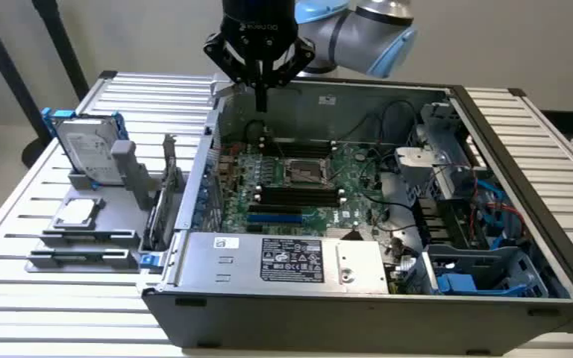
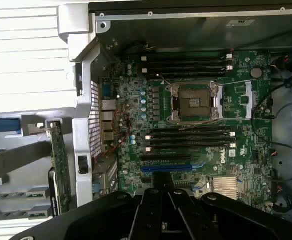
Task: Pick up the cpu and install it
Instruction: 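Reach for the cpu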
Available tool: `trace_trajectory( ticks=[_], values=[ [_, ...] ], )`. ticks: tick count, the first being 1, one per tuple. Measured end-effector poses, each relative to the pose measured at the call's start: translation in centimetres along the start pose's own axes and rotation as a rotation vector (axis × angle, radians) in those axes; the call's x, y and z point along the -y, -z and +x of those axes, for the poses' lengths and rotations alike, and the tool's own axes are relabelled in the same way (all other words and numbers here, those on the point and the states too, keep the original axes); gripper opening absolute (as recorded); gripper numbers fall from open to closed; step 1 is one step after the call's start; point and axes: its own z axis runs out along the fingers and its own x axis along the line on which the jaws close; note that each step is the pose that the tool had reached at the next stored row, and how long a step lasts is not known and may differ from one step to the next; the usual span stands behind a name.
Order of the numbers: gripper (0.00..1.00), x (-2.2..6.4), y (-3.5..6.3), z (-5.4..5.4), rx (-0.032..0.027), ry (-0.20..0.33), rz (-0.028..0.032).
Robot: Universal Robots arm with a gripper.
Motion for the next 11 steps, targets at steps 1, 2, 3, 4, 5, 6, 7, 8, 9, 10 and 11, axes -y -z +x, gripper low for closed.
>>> trace_trajectory(
  ticks=[1,2,3,4,5,6,7,8,9,10,11],
  values=[
    [0.11,0.01,0.0,0.0,0.0,0.0,0.0],
    [0.11,0.01,0.0,0.1,0.0,0.0,0.0],
    [0.11,0.01,0.0,0.1,0.0,0.0,0.0001],
    [0.11,0.01,0.01,0.1,0.0,0.0,0.0],
    [0.11,0.01,0.0,0.2,0.0,0.0,0.0],
    [0.11,0.02,0.01,0.2,0.0,0.0,0.0],
    [0.11,0.01,0.01,0.2,-0.0001,0.0,0.0],
    [0.11,0.02,0.0,0.2,0.0001,0.0,0.0],
    [0.11,0.05,0.02,0.5,-0.0001,0.0,0.0002],
    [0.11,0.08,0.02,1.0,0.0,0.0,0.0001],
    [0.11,0.1,0.02,1.4,0.0,0.0,0.0001]
  ],
)
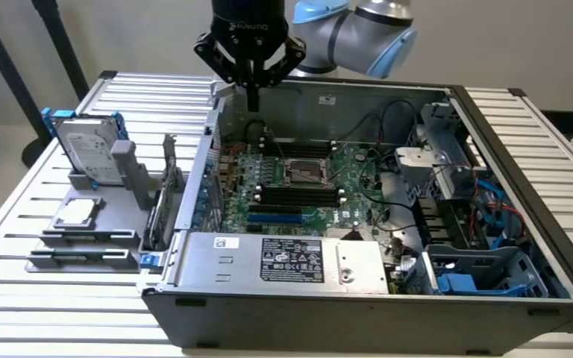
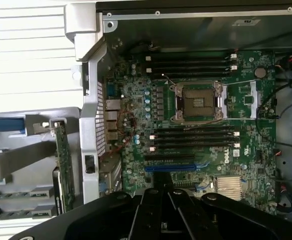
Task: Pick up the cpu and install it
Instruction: 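Reach for the cpu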
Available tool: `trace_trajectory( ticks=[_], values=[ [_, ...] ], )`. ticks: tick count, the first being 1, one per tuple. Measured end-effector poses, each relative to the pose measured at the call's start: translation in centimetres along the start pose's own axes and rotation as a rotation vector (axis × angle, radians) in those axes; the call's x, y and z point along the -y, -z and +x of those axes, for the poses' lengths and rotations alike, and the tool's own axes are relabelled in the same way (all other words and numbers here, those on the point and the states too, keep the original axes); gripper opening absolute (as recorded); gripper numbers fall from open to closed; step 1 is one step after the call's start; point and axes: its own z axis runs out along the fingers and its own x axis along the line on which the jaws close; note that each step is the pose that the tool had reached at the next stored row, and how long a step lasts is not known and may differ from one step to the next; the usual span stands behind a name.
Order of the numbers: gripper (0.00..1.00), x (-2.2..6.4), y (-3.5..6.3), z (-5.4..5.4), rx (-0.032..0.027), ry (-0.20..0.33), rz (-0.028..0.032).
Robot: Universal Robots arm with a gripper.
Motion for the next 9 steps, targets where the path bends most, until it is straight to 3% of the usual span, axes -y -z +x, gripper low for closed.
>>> trace_trajectory(
  ticks=[9],
  values=[
    [0.11,0.3,-0.19,4.1,-0.0005,0.0,0.0]
  ],
)
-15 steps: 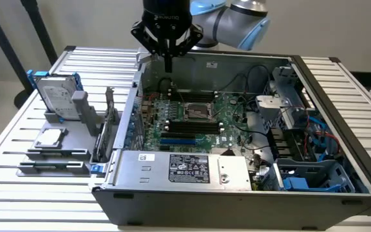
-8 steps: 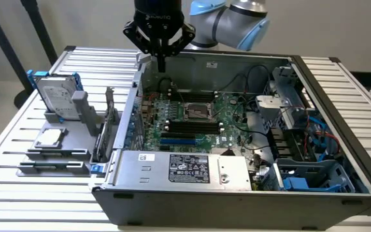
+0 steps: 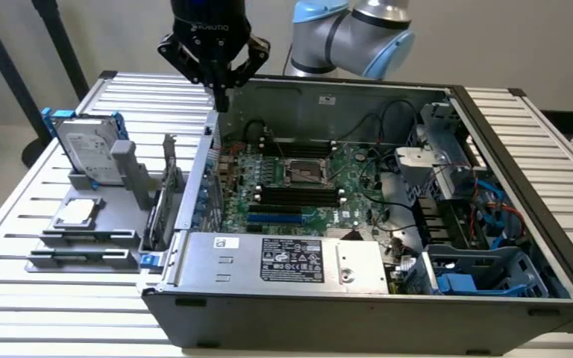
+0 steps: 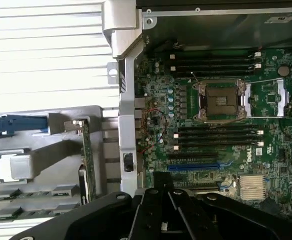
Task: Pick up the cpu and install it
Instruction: 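Reach for the cpu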
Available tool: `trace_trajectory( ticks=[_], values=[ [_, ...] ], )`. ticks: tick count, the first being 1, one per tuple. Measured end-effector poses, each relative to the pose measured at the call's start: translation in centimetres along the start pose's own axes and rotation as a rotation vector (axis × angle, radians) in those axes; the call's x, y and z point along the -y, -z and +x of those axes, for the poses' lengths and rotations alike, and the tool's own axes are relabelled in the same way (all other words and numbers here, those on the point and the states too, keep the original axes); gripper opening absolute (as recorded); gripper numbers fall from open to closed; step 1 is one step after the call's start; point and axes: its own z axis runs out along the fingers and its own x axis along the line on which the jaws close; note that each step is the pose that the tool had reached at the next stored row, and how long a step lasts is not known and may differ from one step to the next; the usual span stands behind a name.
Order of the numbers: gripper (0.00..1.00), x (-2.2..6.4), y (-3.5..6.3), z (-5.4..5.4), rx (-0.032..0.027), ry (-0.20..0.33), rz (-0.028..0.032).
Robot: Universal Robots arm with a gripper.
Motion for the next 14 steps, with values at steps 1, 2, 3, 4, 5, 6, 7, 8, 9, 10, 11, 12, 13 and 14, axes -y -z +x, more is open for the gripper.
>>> trace_trajectory(
  ticks=[1,2,3,4,5,6,7,8,9,10,11,12,13,14],
  values=[
    [0.11,0.03,-0.04,0.5,0.0,0.0,-0.0001],
    [0.11,0.07,-0.07,0.9,-0.0002,0.0,0.0001],
    [0.11,0.1,-0.11,1.4,-0.0003,0.0,0.0],
    [0.11,0.14,-0.14,1.8,-0.0004,0.0,0.0001],
    [0.11,0.17,-0.19,2.3,-0.0003,0.0,0.0001],
    [0.11,0.2,-0.24,2.7,-0.0003,0.0,0.0],
    [0.11,0.24,-0.28,3.2,-0.0003,0.0,0.0],
    [0.11,0.27,-0.33,3.6,-0.0003,0.0,0.0001],
    [0.11,0.31,-0.38,4.1,-0.0003,0.0,0.0001],
    [0.11,0.34,-0.45,4.6,-0.0004,0.0,0.0],
    [0.11,0.38,-0.51,5.0,-0.0005,0.0,0.0],
    [0.11,0.41,-0.6,5.5,-0.0004,0.0,0.0],
    [0.11,0.45,-0.68,5.9,-0.0005,0.0,0.0001],
    [0.11,0.48,-0.75,6.4,-0.0007,0.0,0.0002]
  ],
)
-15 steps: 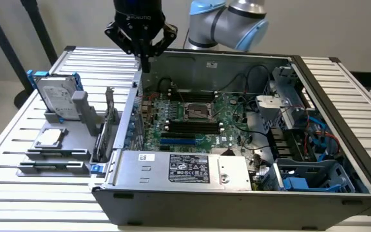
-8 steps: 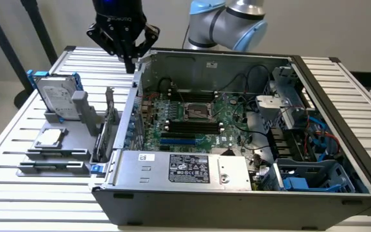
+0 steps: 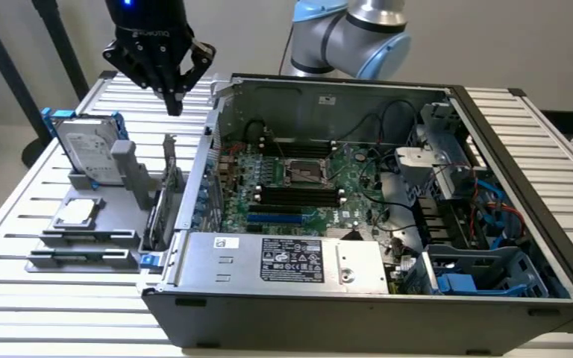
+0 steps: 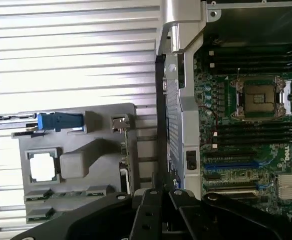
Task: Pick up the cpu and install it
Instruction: 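Reach for the cpu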
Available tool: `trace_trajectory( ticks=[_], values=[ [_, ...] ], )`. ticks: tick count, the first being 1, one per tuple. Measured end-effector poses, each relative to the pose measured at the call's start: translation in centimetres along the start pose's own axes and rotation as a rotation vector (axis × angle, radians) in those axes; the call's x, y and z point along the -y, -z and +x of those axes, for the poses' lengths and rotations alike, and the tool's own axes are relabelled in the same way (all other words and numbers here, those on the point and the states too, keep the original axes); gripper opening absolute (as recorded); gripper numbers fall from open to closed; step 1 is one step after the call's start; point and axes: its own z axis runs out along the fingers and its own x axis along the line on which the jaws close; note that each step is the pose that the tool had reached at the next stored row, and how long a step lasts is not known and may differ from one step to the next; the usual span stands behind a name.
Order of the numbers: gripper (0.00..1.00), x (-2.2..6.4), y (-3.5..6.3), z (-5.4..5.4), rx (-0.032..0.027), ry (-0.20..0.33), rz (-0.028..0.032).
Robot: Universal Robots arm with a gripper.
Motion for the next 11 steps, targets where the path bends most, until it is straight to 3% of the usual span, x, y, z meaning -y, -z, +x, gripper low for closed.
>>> trace_trajectory(
  ticks=[11],
  values=[
    [0.11,0.4,-1.15,5.0,-0.0005,0.0,0.0034]
  ],
)
